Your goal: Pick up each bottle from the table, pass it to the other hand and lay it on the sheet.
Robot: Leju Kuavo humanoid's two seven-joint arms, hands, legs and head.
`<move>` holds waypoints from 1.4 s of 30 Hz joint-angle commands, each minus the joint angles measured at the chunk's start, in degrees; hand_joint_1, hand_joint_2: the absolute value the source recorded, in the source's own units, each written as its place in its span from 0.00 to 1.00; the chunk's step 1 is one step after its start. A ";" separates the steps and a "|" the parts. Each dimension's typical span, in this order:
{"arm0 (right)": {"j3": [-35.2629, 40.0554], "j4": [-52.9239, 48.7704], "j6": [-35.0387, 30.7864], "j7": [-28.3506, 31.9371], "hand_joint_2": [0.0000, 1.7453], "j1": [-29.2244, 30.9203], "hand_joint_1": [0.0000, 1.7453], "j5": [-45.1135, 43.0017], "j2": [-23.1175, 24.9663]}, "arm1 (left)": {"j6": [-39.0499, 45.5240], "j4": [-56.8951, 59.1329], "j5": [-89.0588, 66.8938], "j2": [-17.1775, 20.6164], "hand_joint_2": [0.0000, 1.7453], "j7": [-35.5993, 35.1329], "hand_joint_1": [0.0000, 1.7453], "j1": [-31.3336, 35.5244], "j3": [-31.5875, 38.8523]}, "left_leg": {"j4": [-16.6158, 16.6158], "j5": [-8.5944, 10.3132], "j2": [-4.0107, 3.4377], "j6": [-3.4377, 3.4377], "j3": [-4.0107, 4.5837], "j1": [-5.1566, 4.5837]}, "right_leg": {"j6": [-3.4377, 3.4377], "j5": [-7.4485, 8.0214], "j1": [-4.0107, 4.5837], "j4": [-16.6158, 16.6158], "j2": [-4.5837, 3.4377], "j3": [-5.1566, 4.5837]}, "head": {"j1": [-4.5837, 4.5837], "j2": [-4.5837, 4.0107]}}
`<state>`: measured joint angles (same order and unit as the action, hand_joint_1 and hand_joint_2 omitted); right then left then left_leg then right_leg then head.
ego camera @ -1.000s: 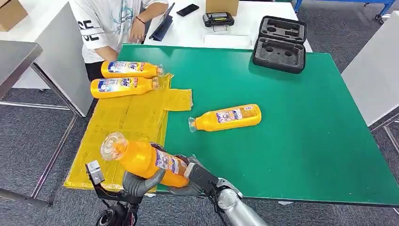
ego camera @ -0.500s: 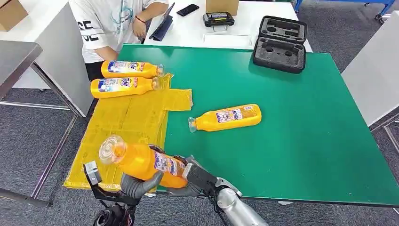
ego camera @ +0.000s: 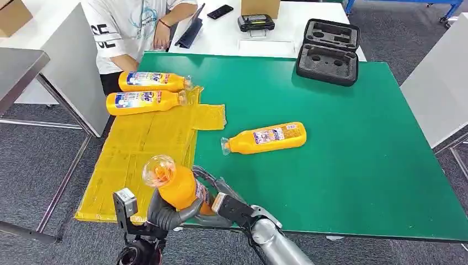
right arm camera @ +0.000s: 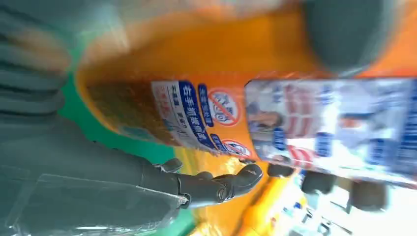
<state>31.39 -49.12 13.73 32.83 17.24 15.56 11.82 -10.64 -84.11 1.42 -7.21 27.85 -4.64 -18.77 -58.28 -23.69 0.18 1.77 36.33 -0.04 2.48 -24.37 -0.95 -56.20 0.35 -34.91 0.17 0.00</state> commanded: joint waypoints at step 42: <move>-21.79 -24.67 7.63 1.71 1.00 -6.82 0.00 -11.84 -4.12 | 18.04 0.92 -58.74 17.88 1.00 -15.74 1.00 12.39 2.27 | 0.09 0.01 0.18 -0.10 -0.27 0.03 | -0.11 -0.07 0.02 0.05 0.17 0.28 | 0.02 0.00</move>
<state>16.39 -73.70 20.33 34.32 8.39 5.57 6.73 12.48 -98.49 -46.09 1.82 17.17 -0.30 -6.52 -58.28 -23.69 0.17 1.76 36.31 -0.03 2.48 -24.37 -0.94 -56.19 0.33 -34.93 0.20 0.00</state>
